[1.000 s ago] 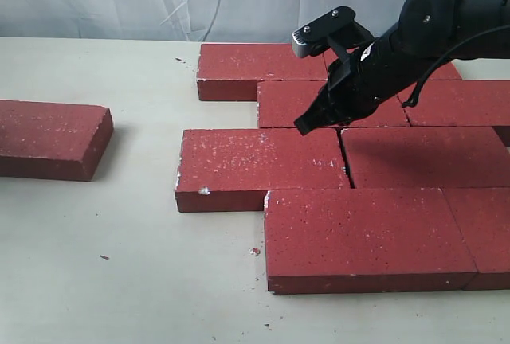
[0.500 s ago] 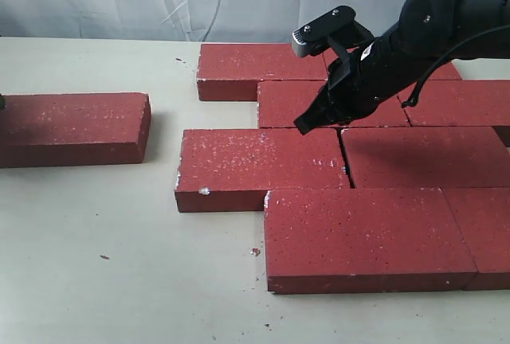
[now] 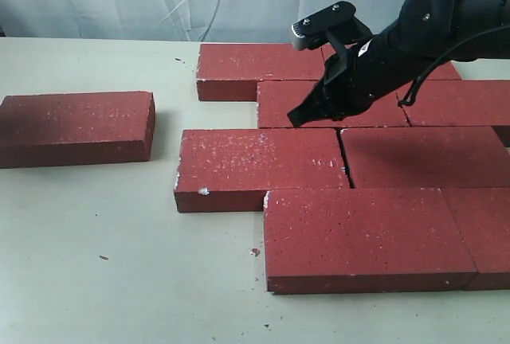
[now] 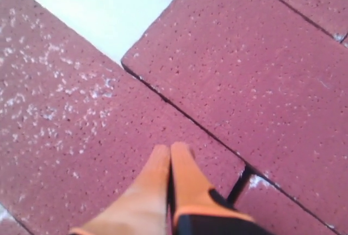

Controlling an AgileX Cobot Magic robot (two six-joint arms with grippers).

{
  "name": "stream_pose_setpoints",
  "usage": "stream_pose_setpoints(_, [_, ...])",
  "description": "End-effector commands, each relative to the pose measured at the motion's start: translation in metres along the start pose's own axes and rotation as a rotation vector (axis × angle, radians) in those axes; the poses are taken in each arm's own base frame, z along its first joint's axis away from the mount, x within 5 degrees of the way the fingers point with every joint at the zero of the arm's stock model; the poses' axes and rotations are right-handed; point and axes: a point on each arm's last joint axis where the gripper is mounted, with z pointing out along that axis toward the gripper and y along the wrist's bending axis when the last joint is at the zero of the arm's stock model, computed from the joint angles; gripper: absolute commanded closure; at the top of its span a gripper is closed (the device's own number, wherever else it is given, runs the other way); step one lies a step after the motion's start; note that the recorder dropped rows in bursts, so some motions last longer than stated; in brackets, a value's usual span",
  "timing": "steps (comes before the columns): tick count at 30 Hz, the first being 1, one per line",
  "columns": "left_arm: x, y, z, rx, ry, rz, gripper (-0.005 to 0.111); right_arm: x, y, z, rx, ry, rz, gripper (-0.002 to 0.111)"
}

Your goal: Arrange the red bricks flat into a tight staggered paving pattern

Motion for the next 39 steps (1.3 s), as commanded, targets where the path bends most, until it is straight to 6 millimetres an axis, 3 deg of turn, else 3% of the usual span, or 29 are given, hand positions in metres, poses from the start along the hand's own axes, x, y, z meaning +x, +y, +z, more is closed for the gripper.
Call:
stream_pose_setpoints(1, [0.006, 0.017, -0.021, -0.155, -0.03, -0.06, 0.107, -0.015, 0.005, 0.003, 0.047, -0.131, -0.001, 0.109])
stream_pose_setpoints(4, [0.007, 0.021, -0.013, -0.19, -0.012, -0.06, 0.107, -0.04, 0.012, 0.01, 0.055, -0.241, 0.024, 0.109])
stream_pose_setpoints(10, [0.01, 0.018, 0.006, -0.141, 0.023, -0.083, 0.107, -0.096, 0.042, 0.052, -0.125, -0.131, -0.048, 0.109])
stream_pose_setpoints(15, [0.01, 0.017, 0.021, -0.102, 0.062, -0.087, 0.107, -0.132, 0.056, 0.089, -0.163, -0.064, -0.077, 0.109])
stream_pose_setpoints(19, [0.008, 0.014, 0.027, -0.06, 0.074, -0.092, 0.107, -0.142, 0.066, 0.128, -0.125, -0.036, -0.093, 0.109])
stream_pose_setpoints(27, [0.013, 0.003, 0.056, 0.096, 0.102, -0.118, 0.107, -0.138, 0.089, 0.175, -0.16, -0.052, -0.111, 0.109])
stream_pose_setpoints(31, [0.012, -0.008, 0.06, 0.164, 0.096, -0.087, 0.107, -0.132, 0.092, 0.185, -0.177, -0.034, -0.098, 0.109])
stream_pose_setpoints(39, [0.011, -0.031, 0.062, 0.182, 0.1, -0.03, 0.107, -0.132, 0.101, 0.184, -0.221, -0.035, -0.069, 0.109])
